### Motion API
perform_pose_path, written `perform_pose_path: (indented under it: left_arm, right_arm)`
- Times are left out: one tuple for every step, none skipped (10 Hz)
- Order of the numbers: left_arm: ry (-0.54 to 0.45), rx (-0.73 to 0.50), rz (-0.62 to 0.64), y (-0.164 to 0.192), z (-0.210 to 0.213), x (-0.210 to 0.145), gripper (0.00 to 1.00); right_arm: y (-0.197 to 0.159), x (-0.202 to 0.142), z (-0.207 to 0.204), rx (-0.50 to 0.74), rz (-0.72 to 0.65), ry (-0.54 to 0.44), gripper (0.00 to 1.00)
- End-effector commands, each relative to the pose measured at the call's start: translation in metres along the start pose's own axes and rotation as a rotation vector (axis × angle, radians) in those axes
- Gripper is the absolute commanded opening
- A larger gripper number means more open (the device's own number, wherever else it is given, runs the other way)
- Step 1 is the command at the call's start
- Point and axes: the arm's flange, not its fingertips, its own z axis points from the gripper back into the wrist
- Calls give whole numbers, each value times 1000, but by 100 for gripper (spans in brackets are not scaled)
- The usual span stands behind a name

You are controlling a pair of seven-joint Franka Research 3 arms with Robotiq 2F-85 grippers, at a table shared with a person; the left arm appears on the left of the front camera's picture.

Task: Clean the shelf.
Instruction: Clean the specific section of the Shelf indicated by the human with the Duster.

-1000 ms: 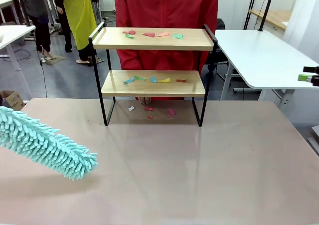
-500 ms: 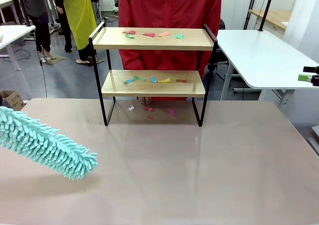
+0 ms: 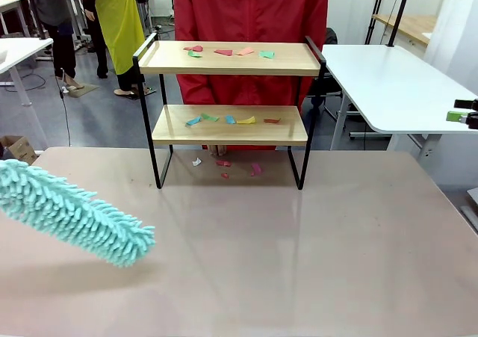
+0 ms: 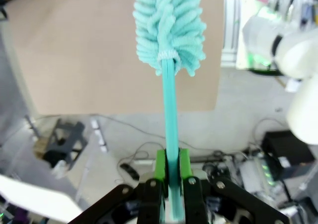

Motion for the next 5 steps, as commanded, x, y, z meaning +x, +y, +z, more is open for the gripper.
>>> perform_pose_path:
  left_arm:
    - [-163,41,-9,-8,-20,0,13]
    - [-234,61,-21,-14,-28,6,13]
    - [-291,85,-17,-18,-33,17,13]
    - [-349,102,8,-19,-38,27,13]
    - [-403,109,48,-19,-43,39,13]
  right_arm:
    - [1,2,-1,-1,4,-1,100]
    - [1,2,-1,-1,4,-1,100]
    - [1,2,-1,-1,4,-1,100]
    - [1,2,-1,-1,4,-1,100]
    - [1,2,-1,-1,4,-1,100]
